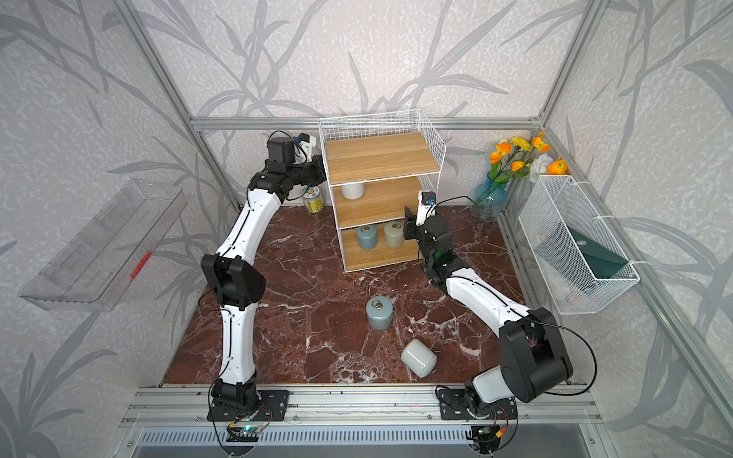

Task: Remove the tea canisters from the shelf
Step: Pick up the tea canister from the shelf.

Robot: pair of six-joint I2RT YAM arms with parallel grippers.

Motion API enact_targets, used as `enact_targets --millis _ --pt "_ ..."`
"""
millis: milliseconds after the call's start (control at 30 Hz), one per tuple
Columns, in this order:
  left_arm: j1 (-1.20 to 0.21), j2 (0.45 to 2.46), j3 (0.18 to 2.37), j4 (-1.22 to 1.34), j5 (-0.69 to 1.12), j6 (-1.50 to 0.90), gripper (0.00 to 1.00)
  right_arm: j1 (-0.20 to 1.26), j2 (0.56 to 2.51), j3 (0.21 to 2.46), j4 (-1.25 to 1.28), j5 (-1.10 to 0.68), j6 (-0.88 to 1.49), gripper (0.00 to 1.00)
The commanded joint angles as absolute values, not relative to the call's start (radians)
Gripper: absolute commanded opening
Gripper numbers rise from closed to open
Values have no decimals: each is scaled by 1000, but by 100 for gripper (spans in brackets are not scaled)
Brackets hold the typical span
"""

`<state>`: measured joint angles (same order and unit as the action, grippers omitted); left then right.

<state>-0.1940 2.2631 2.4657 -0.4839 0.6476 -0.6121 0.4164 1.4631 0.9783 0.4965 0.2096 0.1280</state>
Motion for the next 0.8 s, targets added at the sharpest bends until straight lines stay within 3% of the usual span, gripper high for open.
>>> enact_targets --millis 0,500,767 --pt "-207 2296 2484 -463 609 -581 15 435 1428 968 523 200 125 52" --pt "-228 2392 2566 -443 781 -634 18 444 1414 963 520 204 123 52" --pt "-259 2362 2585 -600 791 -519 17 454 1407 959 520 210 126 52"
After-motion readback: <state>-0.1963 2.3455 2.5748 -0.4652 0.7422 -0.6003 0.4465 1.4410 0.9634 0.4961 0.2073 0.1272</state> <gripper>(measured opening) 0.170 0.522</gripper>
